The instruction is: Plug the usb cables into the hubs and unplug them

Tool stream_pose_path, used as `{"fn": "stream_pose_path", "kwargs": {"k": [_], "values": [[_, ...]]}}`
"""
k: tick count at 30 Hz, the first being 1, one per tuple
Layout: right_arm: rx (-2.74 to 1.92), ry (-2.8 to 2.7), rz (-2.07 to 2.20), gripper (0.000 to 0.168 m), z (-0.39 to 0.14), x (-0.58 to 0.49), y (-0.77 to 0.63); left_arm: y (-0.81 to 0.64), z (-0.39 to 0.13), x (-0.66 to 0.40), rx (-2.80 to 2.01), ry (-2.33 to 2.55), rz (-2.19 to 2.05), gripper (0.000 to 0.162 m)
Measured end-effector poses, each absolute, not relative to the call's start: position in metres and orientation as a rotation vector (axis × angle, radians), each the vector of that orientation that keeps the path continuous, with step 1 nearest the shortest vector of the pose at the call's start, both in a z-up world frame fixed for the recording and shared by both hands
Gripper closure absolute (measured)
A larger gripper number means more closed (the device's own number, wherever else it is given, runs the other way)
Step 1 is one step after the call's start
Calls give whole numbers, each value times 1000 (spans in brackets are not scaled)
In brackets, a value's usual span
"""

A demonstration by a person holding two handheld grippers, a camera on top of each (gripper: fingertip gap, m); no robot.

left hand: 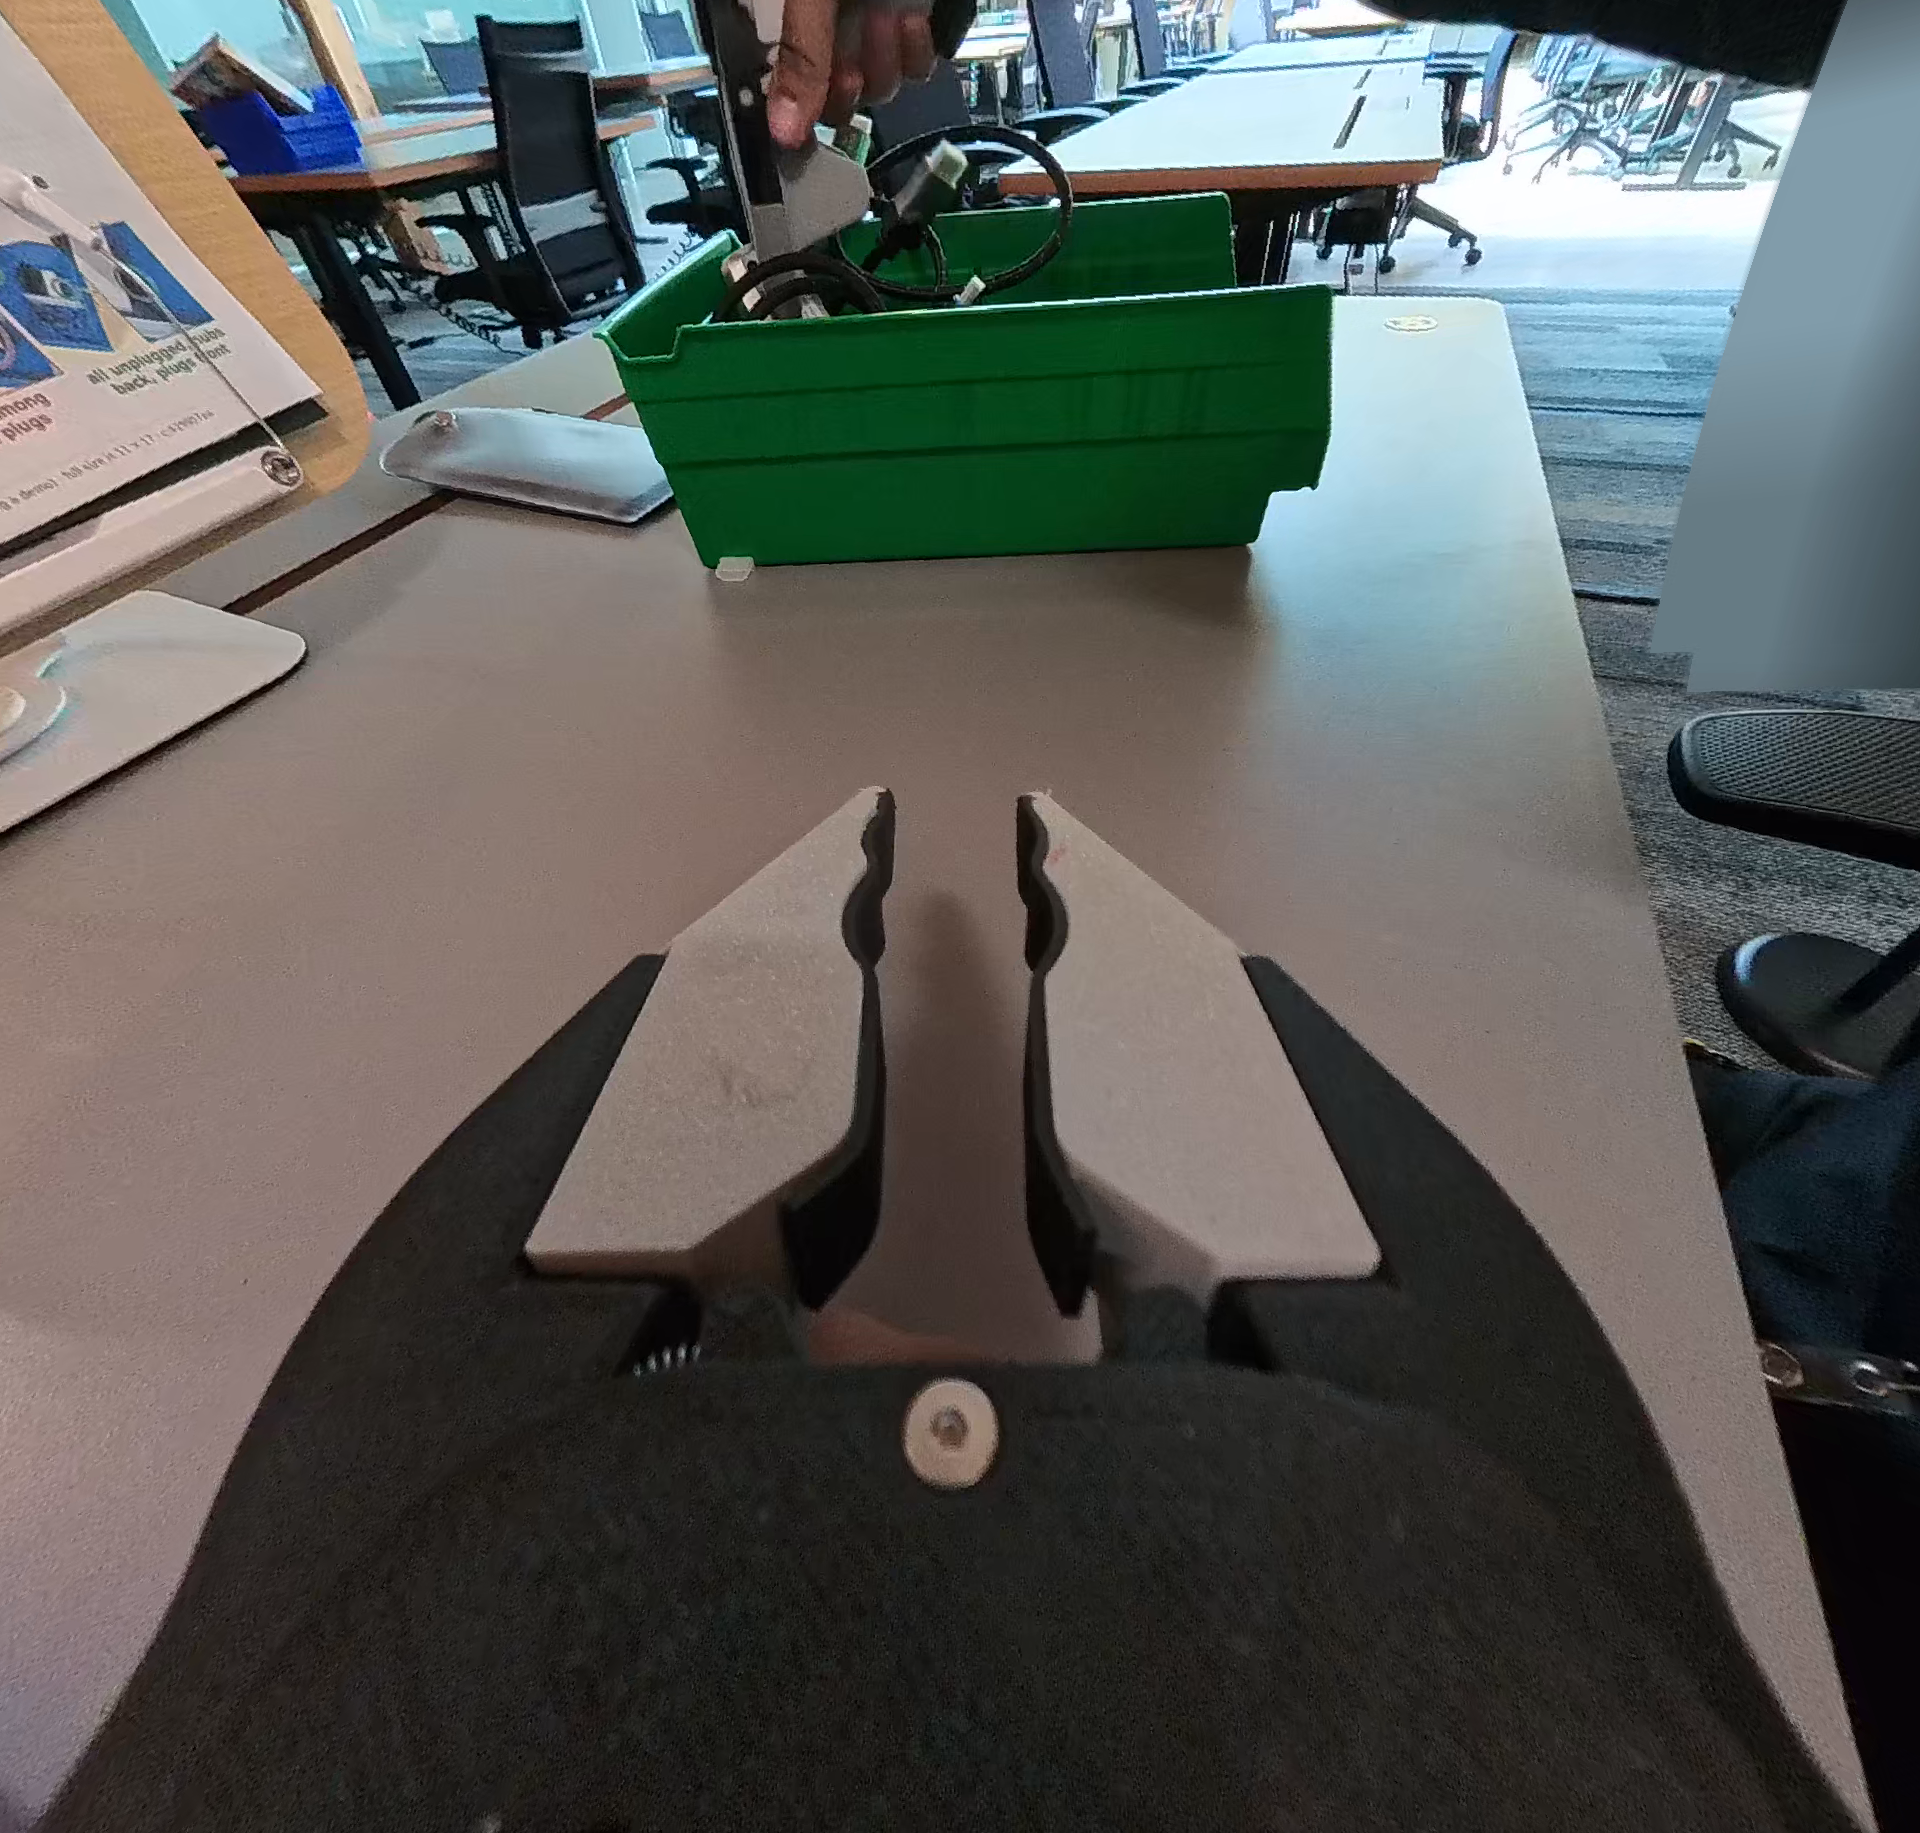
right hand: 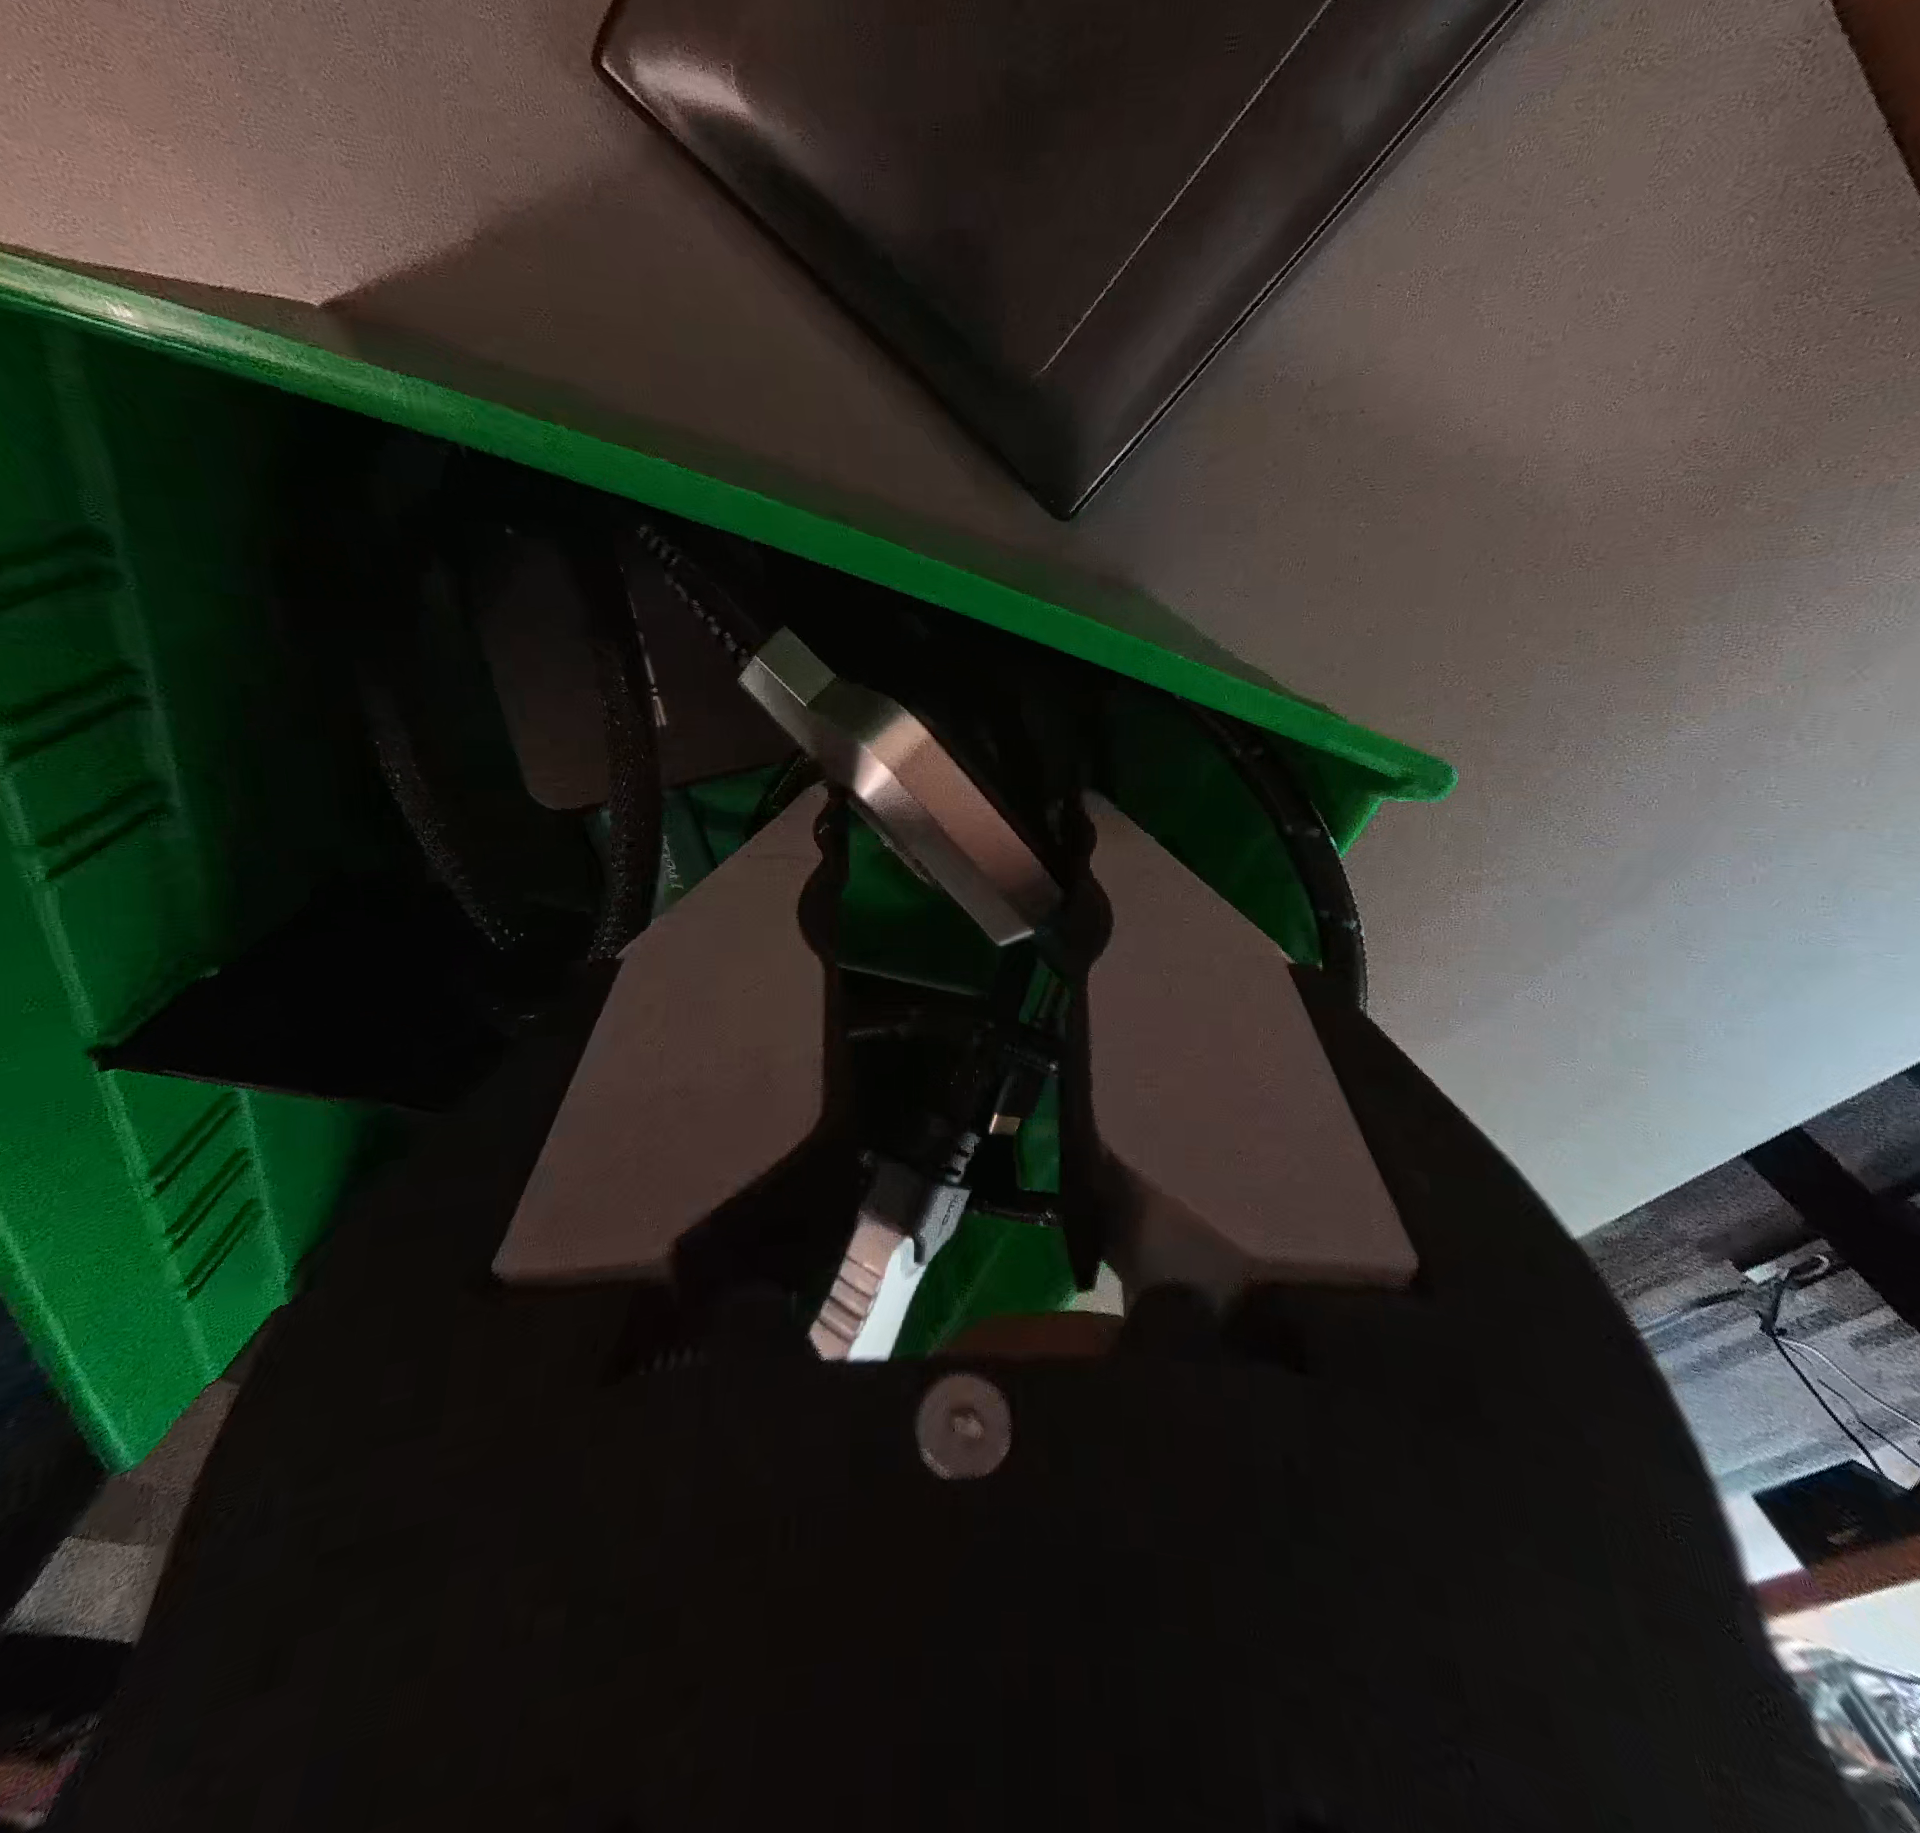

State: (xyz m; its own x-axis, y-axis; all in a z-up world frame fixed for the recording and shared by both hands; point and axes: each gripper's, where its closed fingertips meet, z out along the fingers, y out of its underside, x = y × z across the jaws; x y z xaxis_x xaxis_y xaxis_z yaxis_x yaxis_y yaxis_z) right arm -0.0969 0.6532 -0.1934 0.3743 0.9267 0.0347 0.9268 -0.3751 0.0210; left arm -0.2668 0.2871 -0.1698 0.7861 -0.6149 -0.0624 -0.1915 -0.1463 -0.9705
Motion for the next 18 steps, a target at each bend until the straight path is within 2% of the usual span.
{"fn": "stream_pose_path", "kwargs": {"k": [5,10,14,18], "values": [[-2469,-1753,-52,127,-181,-99,654,287,-166,-271,-1700,601,-439,141],[-2386,-1591,66,102,-148,-101,665,288,-166,-271,-1703,592,-451,141],[-2286,-1553,2,81,-114,-93,672,287,-167,-270,-1705,604,-444,141],[-2147,-1371,141,82,-56,-100,671,286,-167,-270,-1702,601,-443,141]]}}
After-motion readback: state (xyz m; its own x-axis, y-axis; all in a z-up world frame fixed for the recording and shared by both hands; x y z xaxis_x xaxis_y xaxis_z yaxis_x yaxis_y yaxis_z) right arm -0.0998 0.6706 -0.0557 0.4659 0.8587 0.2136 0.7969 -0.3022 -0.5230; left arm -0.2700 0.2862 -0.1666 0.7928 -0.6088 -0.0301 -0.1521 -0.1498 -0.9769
